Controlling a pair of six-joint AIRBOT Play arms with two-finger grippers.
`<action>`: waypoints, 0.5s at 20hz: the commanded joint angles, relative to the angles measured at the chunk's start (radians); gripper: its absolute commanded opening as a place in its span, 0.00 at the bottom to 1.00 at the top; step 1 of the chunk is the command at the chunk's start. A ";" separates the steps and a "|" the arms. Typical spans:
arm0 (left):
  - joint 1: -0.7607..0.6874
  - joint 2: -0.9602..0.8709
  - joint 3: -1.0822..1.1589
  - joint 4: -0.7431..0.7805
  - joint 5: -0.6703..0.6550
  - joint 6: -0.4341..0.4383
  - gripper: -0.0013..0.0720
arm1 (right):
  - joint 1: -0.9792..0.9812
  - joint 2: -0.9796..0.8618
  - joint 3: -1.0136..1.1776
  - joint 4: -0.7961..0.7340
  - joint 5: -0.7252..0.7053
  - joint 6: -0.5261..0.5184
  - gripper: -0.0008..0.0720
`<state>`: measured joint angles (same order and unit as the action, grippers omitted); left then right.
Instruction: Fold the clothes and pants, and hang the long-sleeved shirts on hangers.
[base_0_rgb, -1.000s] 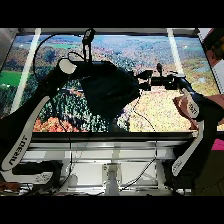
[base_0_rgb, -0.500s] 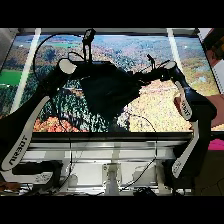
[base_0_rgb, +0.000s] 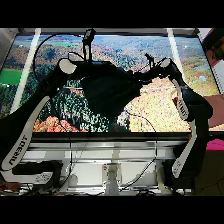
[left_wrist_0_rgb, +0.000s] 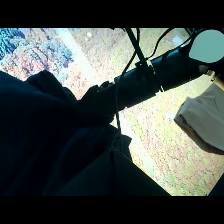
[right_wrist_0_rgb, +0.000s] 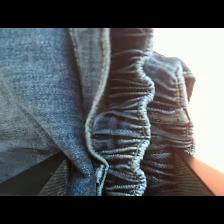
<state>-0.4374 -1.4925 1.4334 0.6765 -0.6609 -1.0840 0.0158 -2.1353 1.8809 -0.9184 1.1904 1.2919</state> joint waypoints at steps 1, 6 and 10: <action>0.000 0.001 0.000 0.000 0.000 0.000 0.05 | -0.015 -0.032 0.000 0.137 0.153 0.041 0.95; 0.000 0.001 0.000 -0.012 0.000 0.000 0.05 | 0.068 -0.077 0.000 0.194 0.161 0.063 0.94; 0.000 0.001 0.000 -0.012 0.000 0.000 0.05 | 0.144 -0.077 0.001 0.194 0.106 0.068 0.54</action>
<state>-0.4377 -1.4925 1.4334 0.6659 -0.6609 -1.0840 0.1123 -2.2074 1.8809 -0.7410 1.3270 1.3521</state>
